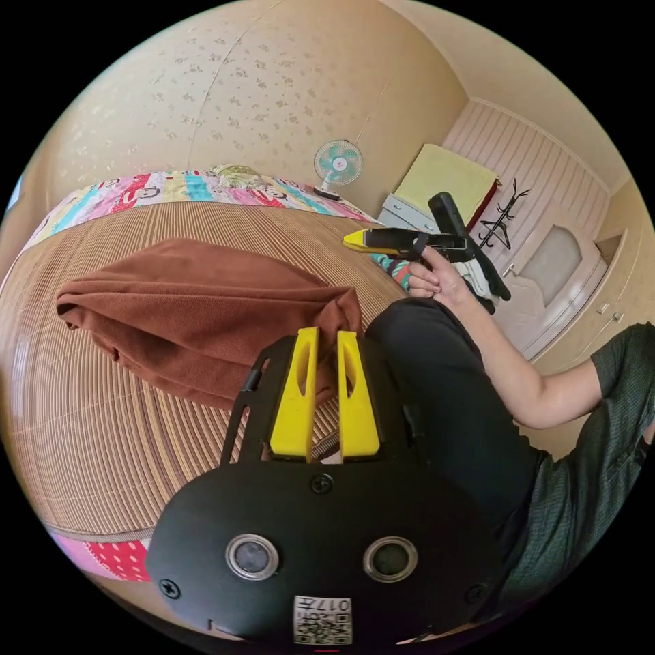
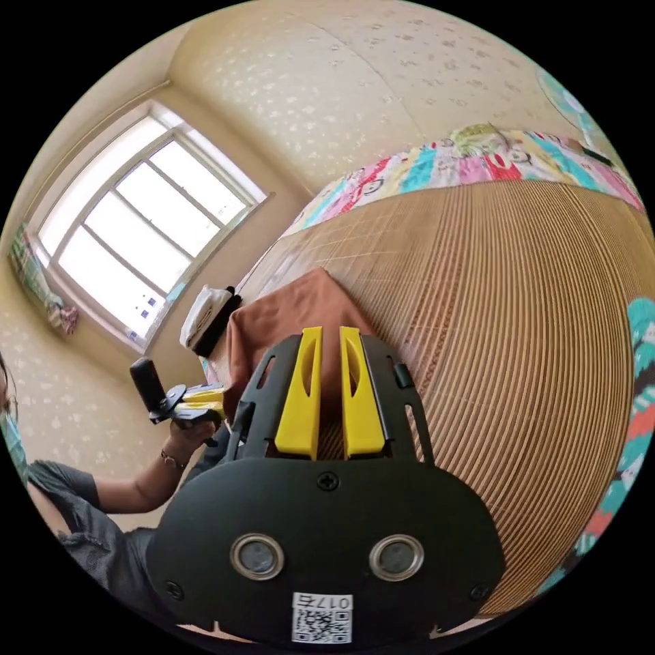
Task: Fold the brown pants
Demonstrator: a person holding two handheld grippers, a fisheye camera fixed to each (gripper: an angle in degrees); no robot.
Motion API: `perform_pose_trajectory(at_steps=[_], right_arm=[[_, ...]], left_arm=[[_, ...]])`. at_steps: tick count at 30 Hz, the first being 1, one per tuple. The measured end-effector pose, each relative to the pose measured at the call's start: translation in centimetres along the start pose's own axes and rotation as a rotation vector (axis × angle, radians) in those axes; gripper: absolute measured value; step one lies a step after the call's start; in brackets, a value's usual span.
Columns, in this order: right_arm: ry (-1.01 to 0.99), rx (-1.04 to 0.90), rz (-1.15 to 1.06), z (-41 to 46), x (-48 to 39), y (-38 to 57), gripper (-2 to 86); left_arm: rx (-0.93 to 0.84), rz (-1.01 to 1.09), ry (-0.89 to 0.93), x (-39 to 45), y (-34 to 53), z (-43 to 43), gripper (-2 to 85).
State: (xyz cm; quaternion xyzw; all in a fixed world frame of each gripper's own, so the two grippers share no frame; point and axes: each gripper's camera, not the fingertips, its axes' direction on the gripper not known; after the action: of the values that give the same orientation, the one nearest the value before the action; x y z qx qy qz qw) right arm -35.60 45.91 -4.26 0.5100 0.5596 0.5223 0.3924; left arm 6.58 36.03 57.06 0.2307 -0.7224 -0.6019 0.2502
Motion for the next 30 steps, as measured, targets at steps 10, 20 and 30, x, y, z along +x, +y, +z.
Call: perform_pose_trajectory(at_steps=[10, 20, 30], right_arm=[[-0.035, -0.566, -0.124, 13.8, -8.6, 5.8, 5.0], [-0.130, -0.412, -0.171, 16.2, -4.9, 13.0, 1.2], [-0.062, -0.488, -0.160, 25.2, -0.3, 18.9, 0.6]], left_arm=[[-0.029, -0.020, -0.064, 1.9, -1.3, -2.2, -0.1], [-0.080, -0.123, -0.127, 0.5, 4.5, -7.3, -0.7], [0.286, -0.378, 0.032, 0.7, 1.5, -15.6, 13.5]])
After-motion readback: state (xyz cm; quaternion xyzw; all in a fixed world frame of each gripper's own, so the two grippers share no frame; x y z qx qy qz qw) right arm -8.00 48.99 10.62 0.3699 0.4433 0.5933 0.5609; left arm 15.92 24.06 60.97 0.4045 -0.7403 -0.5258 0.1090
